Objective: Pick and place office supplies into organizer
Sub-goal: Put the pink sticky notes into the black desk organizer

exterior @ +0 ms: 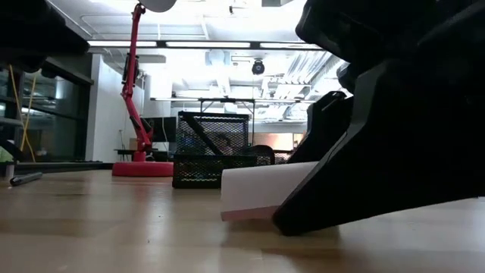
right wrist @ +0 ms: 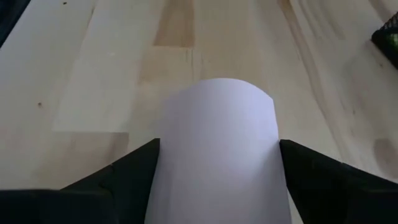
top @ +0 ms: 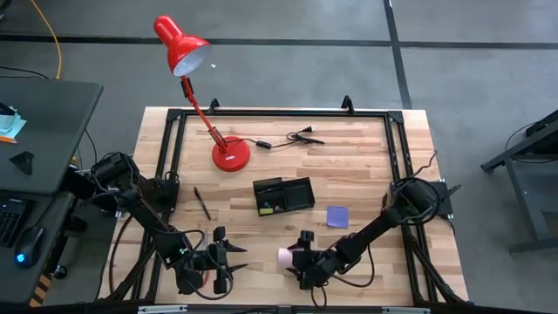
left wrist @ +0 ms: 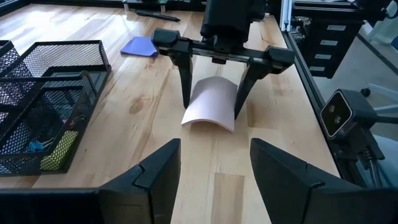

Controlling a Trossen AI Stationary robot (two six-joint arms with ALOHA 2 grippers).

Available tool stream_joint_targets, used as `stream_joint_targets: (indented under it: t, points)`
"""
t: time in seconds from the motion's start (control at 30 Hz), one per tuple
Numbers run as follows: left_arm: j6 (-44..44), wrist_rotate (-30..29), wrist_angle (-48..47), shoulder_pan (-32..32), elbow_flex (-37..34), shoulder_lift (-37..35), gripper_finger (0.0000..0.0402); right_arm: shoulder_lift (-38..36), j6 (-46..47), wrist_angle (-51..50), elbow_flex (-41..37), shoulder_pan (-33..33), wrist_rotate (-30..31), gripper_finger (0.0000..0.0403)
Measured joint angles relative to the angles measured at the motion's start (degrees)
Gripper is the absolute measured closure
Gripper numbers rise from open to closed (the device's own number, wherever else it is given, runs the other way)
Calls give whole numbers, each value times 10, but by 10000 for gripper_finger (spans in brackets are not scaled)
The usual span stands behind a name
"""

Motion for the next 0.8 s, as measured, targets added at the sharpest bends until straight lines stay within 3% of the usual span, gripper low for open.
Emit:
stream_joint_targets:
  t: [0.37,0.6,0.8]
  points:
    - [0,0,0,0,0,0,218,-65,-48,-57,-2,2,50,103]
    - [0,0,0,0,0,0,218,-114,-44,-167,-1,-2,92,103]
    - [0,0,0,0,0,0,218,-144,-48,-228,-1,-11,88,103]
